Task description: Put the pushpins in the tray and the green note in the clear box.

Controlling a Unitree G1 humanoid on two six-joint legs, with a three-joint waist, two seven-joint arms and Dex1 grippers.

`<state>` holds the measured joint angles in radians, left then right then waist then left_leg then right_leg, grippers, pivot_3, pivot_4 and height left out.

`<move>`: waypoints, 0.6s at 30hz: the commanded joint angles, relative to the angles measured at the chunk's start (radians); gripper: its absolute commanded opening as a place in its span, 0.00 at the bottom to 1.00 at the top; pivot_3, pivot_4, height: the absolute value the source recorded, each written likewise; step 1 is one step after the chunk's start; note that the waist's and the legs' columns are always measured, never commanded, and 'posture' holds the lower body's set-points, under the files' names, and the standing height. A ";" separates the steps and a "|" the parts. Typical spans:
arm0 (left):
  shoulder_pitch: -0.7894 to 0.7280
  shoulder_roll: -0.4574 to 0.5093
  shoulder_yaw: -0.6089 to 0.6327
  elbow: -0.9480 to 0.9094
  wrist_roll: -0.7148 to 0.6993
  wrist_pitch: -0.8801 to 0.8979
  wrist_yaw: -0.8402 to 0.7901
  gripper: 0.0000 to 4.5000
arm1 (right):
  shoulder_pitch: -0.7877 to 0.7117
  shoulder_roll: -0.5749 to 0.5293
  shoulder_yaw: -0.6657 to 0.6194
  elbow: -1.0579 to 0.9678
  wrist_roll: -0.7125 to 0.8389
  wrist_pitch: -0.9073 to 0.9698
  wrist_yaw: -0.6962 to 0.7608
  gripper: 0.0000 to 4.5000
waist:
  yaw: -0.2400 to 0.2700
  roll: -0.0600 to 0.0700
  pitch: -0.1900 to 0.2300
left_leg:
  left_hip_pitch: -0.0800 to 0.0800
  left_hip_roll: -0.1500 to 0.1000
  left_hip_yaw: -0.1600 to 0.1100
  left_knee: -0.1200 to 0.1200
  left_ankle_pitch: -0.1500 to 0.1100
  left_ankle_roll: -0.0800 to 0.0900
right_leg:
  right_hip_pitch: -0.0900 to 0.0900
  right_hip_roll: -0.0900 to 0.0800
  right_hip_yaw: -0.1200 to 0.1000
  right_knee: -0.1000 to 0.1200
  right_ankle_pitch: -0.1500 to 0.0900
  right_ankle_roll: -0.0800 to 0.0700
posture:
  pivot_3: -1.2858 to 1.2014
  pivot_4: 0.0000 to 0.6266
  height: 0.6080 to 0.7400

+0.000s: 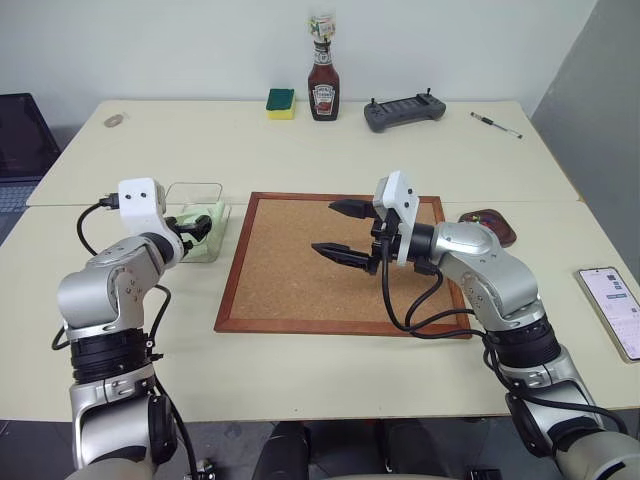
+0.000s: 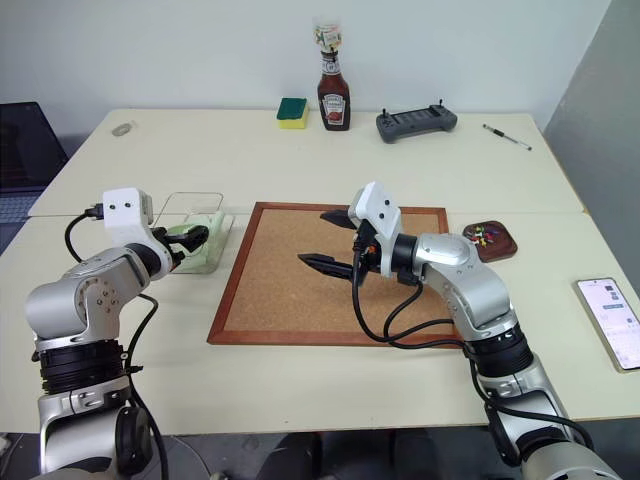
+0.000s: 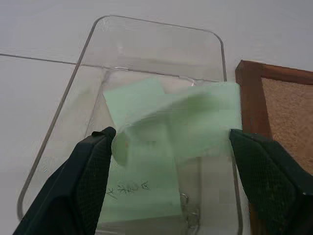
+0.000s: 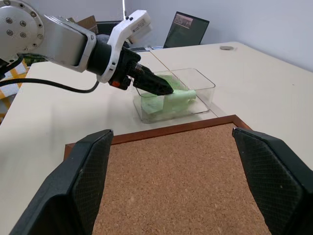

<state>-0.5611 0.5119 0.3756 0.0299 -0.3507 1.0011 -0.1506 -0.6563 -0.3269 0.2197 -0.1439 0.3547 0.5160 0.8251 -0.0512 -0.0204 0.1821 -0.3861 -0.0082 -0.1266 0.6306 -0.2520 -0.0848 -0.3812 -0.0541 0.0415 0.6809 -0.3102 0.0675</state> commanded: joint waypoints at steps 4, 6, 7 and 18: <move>0.000 0.031 -0.029 -0.045 0.028 -0.050 -0.014 0.87 | -0.028 0.002 -0.022 -0.011 0.005 -0.008 -0.005 0.92 | 0.000 0.000 0.000 | 0.000 0.000 0.000 0.000 0.000 0.000 | 0.000 0.000 0.000 0.000 0.000 0.000 | 0.52 0.24 1.00; -0.002 0.024 -0.016 -0.050 0.024 -0.048 -0.001 0.87 | -0.029 0.002 -0.023 -0.009 0.005 -0.010 -0.005 0.92 | 0.000 0.000 0.000 | 0.000 0.000 0.000 0.000 0.000 0.000 | 0.000 0.000 0.000 0.000 0.000 0.000 | 0.52 0.24 1.00; -0.005 0.025 -0.014 -0.053 0.026 -0.055 0.003 0.87 | -0.029 0.002 -0.024 -0.008 0.006 -0.011 -0.005 0.92 | 0.000 0.000 0.000 | 0.000 0.000 0.000 0.000 0.000 0.000 | 0.000 0.000 0.000 0.000 0.000 0.000 | 0.52 0.24 1.00; 0.070 0.116 -0.136 -0.085 0.142 -0.270 -0.080 0.87 | -0.025 0.012 -0.026 -0.006 0.002 -0.031 -0.013 0.92 | 0.000 0.000 0.000 | 0.000 0.000 0.000 0.000 0.000 0.000 | 0.000 0.000 0.000 0.000 0.000 0.000 | 0.52 0.24 1.00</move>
<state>-0.4888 0.6003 0.2416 -0.0215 -0.2390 0.7910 -0.2172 -0.6575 -0.3227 0.2181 -0.1403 0.3543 0.5115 0.8184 -0.0507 -0.0204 0.1821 -0.3861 -0.0081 -0.1261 0.6303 -0.2520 -0.0848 -0.3817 -0.0541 0.0419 0.6808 -0.3102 0.0673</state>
